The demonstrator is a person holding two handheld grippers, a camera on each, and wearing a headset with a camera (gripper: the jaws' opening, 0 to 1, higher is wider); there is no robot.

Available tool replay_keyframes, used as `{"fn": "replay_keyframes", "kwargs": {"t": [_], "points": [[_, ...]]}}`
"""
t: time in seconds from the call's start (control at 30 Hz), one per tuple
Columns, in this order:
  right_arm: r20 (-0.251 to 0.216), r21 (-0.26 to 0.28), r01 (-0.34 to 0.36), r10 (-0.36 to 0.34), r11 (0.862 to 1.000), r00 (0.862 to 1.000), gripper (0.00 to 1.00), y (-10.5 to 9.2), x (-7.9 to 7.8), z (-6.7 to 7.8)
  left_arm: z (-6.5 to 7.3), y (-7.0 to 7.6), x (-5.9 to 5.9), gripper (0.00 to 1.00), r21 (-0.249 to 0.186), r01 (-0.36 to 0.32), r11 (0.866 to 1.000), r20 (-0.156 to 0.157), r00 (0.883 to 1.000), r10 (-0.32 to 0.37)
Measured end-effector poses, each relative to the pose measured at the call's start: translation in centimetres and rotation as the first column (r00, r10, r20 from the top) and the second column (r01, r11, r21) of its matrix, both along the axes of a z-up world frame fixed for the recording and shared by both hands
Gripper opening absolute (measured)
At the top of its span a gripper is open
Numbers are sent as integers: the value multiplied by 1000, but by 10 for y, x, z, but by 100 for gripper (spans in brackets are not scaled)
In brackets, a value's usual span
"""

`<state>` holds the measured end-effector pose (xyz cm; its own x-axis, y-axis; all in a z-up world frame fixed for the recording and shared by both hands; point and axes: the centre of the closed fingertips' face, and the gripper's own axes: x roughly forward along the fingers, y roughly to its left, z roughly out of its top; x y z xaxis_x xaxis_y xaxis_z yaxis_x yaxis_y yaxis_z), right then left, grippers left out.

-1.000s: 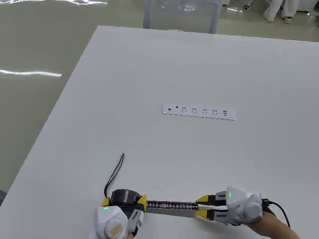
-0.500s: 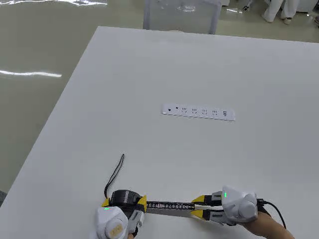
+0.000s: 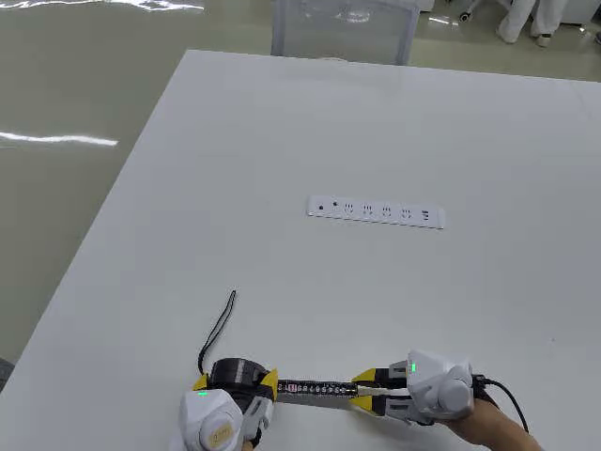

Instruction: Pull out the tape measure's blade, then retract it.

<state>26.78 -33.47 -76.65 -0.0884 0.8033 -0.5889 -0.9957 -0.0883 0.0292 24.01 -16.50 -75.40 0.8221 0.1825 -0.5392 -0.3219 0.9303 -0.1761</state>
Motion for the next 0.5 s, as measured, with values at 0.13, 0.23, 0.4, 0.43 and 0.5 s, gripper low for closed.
{"fn": "replay_keyframes", "kwargs": {"t": [0.13, 0.23, 0.4, 0.43, 0.5], "points": [[0, 1, 0, 0, 1000, 1000, 12, 2, 0, -1, 0, 0, 0, 61, 1, -1, 1000, 0, 1000, 1], [2, 2, 0, 0, 1000, 1000, 12, 5, -1, -2, 0, 0, 0, 61, 3, -1, 1000, 0, 1000, 1], [1, 5, 0, 0, 1000, 1000, 12, 9, -3, -3, 0, -1, 0, 61, 6, 2, 1000, -1, 1000, -2], [0, 6, 0, 0, 1000, 1000, 12, 10, -3, -3, 0, -1, 0, 62, 7, 3, 1000, -2, 1000, -3], [1, 8, -1, 1, 1000, 1000, 12, 12, -3, -4, 0, -1, 0, 62, 6, 3, 1000, -2, 1000, -3]]}}
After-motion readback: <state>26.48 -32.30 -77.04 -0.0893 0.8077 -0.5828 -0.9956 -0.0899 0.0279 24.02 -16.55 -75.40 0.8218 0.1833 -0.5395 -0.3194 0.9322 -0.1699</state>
